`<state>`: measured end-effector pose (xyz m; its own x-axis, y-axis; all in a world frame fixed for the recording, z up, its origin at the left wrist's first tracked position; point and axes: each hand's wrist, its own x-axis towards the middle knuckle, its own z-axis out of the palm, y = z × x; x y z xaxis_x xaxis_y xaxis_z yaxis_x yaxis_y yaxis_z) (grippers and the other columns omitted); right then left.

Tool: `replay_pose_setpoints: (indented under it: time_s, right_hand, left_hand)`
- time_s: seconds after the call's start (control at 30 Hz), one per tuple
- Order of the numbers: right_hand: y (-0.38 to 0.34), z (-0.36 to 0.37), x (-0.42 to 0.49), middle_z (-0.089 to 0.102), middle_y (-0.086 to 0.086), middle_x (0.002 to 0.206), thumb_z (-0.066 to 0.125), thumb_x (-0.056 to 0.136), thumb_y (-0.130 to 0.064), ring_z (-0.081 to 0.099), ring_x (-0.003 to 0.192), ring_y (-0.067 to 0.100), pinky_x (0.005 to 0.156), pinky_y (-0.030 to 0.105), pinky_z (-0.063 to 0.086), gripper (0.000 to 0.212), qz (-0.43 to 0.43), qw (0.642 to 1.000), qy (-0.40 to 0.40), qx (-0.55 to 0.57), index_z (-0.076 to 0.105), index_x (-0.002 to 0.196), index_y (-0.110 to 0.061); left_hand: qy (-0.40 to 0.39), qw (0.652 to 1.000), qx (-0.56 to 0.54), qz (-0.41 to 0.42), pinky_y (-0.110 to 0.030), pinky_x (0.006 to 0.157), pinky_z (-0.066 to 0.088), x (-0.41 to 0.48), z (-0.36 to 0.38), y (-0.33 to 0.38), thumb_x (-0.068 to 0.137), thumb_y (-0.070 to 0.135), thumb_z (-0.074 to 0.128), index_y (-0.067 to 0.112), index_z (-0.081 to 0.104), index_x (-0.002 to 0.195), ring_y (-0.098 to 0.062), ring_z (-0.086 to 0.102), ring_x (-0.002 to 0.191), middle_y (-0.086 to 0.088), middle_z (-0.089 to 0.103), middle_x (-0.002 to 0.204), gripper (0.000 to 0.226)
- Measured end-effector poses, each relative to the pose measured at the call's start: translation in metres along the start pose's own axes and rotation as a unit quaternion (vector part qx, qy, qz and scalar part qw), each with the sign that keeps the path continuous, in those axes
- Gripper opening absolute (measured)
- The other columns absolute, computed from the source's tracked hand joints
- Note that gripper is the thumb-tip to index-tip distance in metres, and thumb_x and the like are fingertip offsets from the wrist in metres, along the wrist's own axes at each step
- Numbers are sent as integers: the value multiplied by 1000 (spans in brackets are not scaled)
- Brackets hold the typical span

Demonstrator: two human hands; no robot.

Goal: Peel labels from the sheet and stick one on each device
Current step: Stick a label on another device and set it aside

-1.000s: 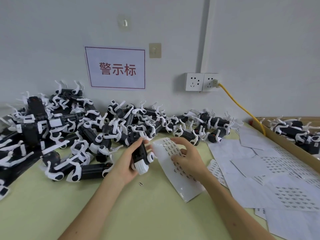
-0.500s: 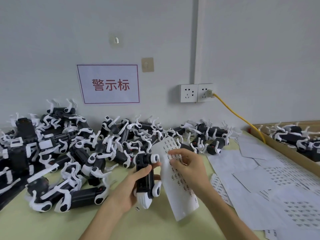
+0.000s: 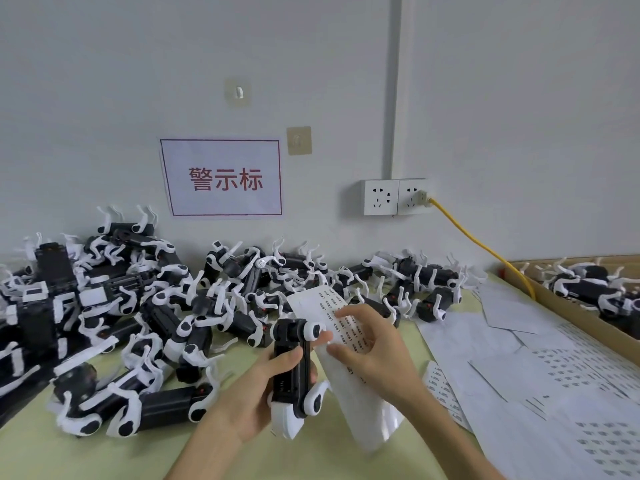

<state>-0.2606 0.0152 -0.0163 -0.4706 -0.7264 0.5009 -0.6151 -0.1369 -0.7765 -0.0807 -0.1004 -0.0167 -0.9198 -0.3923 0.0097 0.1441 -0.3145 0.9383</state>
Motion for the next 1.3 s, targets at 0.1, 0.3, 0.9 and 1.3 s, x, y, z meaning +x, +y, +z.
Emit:
replay_pose_setpoints:
  time_s: [0.1,0.3,0.9,1.3]
  right_hand:
    - [0,1,0,63,-34,115,83,83,-31,61,102,-9,80,7,42,34,3,1000,-2,0,66,110,-40]
    - [4,-1,3,61,-24,126,87,79,-31,57,117,-8,93,18,45,26,4,1000,15,-26,75,98,-44]
    - [1,-18,2,73,6,70,66,76,-47,51,58,15,57,29,40,15,37,998,-54,-4,81,79,-47]
    - [0,-23,8,74,2,70,69,93,-10,68,65,13,69,29,56,17,82,994,48,62,80,84,-19]
  left_hand:
    - [10,1000,-1,-2,-34,70,53,1,-1,0,63,51,94,17,71,130,-21,59,74,-11,58,84,79]
    - [23,1000,6,0,-31,67,53,2,3,0,56,51,97,15,74,124,-19,59,70,-11,58,80,81]
    - [27,991,127,-15,-28,74,50,0,8,4,65,43,84,13,78,112,-21,58,77,-5,56,78,57]
    - [10,992,129,-13,-28,77,49,0,10,6,67,47,83,23,79,115,-17,57,76,7,64,78,54]
